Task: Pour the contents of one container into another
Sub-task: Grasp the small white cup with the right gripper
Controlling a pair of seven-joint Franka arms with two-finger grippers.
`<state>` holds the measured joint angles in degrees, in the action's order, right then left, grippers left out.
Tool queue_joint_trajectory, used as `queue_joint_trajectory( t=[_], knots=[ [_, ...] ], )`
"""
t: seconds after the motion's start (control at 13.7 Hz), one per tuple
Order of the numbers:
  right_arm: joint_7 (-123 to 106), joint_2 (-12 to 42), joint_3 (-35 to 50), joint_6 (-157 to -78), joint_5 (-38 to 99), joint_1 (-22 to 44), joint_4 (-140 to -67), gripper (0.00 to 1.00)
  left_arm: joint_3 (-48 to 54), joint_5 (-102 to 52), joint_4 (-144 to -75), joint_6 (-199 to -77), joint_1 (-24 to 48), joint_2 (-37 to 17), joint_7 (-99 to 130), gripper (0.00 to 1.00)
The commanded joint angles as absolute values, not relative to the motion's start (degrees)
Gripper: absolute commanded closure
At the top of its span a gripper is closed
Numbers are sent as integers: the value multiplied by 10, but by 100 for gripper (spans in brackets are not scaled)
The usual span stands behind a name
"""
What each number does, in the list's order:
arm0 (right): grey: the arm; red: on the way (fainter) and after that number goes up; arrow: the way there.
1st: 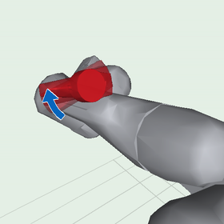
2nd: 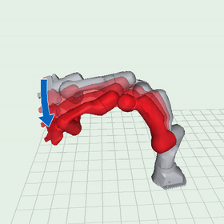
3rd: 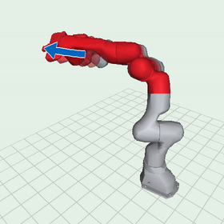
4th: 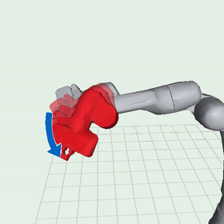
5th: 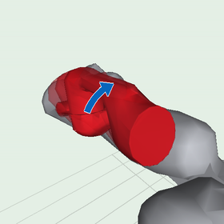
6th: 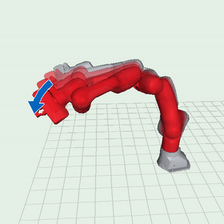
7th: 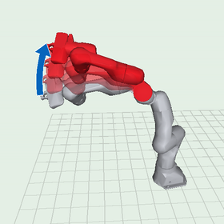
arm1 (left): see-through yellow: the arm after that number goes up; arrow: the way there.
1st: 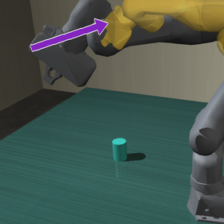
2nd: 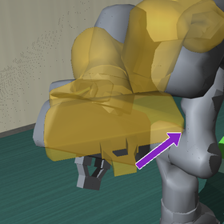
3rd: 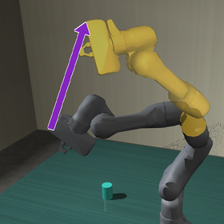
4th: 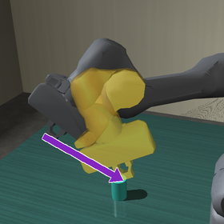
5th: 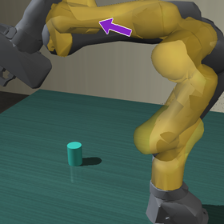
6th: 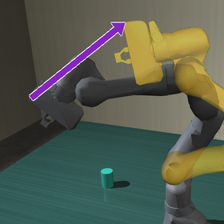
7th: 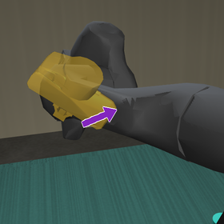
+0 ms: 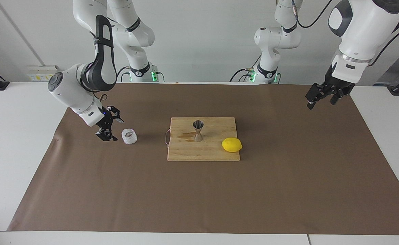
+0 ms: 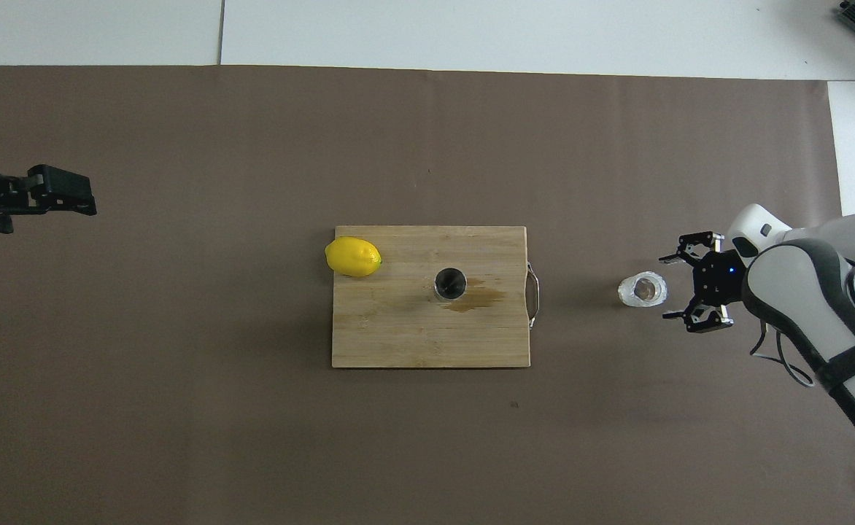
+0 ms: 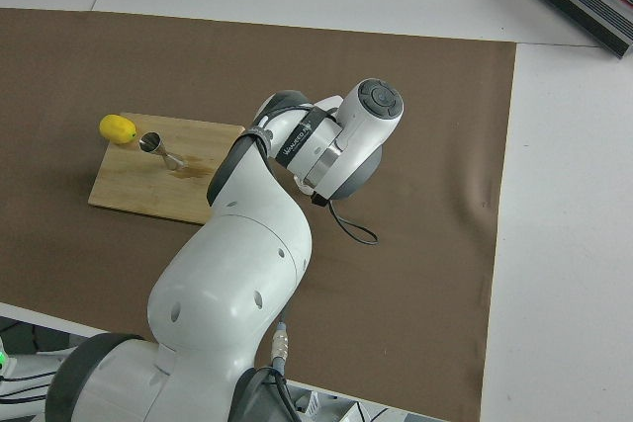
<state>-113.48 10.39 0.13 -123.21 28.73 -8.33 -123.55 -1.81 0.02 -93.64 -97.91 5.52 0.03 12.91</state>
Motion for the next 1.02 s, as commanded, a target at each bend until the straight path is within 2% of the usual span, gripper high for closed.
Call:
queue_joint_trajectory(
  t=[0.0,0.29,0.95],
  knots=[
    [-1180,119,6,-1238,327,-91,-1237,0,9,8,-961,-971,19,20,122,0],
    [-1241,156,6,-1230,387,-105,-1237,0,28,8,-972,-974,-4,25,124,0],
    [-1241,154,7,-1221,394,-97,-1242,0,27,8,-980,-977,-4,33,62,0]
  ],
)
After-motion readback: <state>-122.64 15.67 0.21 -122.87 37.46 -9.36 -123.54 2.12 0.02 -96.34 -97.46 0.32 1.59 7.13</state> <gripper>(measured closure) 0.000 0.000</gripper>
